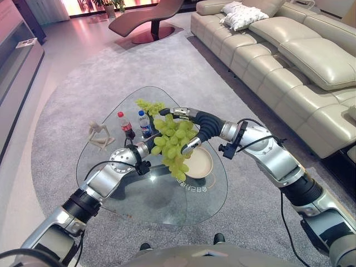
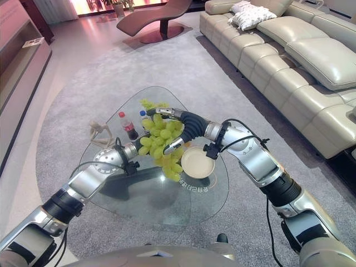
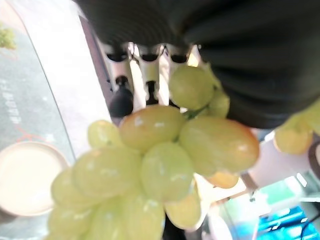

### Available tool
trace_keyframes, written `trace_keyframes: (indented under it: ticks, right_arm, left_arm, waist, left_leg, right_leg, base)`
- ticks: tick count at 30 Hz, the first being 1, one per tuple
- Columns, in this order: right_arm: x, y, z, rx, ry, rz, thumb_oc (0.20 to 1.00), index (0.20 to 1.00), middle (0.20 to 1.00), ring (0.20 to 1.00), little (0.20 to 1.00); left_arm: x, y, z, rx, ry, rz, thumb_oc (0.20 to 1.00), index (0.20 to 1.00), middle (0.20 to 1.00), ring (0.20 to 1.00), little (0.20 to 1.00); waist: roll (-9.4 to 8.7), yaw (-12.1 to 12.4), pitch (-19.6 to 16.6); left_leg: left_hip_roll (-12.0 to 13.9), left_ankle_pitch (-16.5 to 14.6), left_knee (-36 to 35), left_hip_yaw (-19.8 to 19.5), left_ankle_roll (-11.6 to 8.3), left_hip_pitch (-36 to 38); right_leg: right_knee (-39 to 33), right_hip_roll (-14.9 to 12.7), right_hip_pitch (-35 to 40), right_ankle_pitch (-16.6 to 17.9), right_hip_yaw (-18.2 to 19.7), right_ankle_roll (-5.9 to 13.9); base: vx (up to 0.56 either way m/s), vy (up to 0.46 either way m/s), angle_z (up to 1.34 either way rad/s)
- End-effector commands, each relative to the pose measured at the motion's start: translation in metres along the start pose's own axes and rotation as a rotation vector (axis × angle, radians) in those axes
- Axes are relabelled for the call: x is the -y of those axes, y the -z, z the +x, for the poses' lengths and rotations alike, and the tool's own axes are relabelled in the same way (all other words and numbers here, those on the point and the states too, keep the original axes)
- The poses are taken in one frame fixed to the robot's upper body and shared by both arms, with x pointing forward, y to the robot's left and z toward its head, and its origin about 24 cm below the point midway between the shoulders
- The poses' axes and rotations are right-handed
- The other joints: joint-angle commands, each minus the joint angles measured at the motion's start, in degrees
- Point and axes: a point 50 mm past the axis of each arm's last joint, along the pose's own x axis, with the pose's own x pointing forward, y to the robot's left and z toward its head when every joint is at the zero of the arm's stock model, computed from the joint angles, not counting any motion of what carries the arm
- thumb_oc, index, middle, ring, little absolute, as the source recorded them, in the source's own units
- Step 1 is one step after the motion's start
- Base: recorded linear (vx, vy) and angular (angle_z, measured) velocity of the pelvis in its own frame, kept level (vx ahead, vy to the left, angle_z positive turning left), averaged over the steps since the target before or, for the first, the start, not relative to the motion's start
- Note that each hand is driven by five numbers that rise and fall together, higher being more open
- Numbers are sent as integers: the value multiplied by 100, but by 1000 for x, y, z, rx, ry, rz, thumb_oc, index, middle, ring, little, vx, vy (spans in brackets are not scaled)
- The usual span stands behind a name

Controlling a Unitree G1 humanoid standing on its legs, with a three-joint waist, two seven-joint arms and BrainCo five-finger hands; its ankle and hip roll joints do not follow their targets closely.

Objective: Pick up fruits into the plate

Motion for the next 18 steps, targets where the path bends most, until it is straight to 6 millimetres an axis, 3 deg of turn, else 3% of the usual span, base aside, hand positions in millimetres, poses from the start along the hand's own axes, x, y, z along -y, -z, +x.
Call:
trace_keyframes:
  ticks: [1, 9, 18]
  right_arm:
    - [6, -32, 6, 110, -46, -125, 1000, 1000, 1000, 1000, 1000]
    - [15, -29, -8, 85, -47, -144, 1000, 1000, 1000, 1000, 1000]
    - [20, -31, -13, 85, -55, -186, 1000, 1000, 1000, 1000, 1000]
  left_arm:
    - [-44, -46, 2, 166, -45, 70, 200, 200, 200, 200, 200]
    - [-74, -35, -24, 118, -68, -19, 200, 200, 200, 200, 200]
    - [-75, -26, -33, 115, 17, -148, 200, 200, 200, 200, 200]
  waist:
    - [-132, 53, -107]
    - [-77, 45, -127]
    - [-28, 49, -160]
  left_leg:
    - [-22, -362, 112, -41, 150, -34]
    - [-35, -333, 119, -47, 130, -52]
    - [-70, -338, 123, -90, 126, -53]
  right_leg:
    - [214, -180, 230, -322, -130, 157]
    - [228, -172, 224, -336, -115, 137]
    - [258, -176, 239, -375, -93, 114]
  base:
    - [0, 0, 0]
    - [0, 0, 0]
    - [0, 0, 0]
